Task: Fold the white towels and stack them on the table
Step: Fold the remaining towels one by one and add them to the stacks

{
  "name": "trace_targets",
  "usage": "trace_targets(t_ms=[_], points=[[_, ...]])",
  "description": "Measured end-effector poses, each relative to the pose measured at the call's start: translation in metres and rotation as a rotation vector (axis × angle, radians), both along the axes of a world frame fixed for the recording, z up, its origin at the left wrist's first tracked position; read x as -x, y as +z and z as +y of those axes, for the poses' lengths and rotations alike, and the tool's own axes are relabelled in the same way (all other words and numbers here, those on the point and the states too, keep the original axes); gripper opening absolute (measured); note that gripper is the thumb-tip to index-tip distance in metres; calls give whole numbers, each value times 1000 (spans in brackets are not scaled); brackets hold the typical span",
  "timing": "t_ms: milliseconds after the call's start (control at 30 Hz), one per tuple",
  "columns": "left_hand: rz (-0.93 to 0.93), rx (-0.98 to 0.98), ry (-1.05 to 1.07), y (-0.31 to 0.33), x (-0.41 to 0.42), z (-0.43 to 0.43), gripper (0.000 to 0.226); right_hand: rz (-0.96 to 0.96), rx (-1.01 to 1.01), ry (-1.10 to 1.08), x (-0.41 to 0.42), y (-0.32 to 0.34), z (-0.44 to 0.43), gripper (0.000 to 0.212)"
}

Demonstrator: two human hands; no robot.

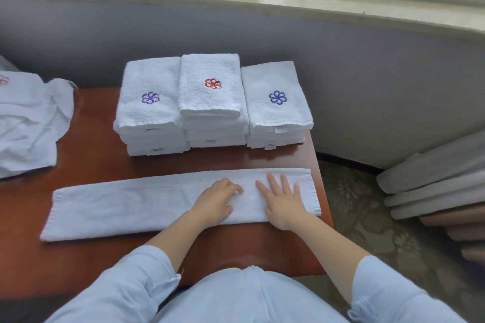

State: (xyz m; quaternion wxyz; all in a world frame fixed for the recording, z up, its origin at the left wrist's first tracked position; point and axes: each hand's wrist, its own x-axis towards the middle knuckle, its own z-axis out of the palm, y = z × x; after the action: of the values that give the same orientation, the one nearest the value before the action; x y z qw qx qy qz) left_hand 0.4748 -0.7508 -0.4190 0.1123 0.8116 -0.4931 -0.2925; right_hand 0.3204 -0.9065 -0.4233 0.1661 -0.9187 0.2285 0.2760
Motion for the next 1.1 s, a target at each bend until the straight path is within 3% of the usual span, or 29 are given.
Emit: trace_targets(t_ms=[167,367,567,900,1100], points=[[-200,20,35,-3,-1,28,52,-162,22,-94,-19,6,28,67],[-263,-209,84,-9,-26,95,57,-258,-71,-10,-52,9,78,66],[-266,-311,138,-3,-74,167,64,-334,-119,88,-109,12,147,59],[-326,-384,138,-4,-175,289,60,-266,-45,60,-196,2,272,59],[-297,-373,126,-4,-216,328,65,-178,25,-100,-229,-13,330,56]])
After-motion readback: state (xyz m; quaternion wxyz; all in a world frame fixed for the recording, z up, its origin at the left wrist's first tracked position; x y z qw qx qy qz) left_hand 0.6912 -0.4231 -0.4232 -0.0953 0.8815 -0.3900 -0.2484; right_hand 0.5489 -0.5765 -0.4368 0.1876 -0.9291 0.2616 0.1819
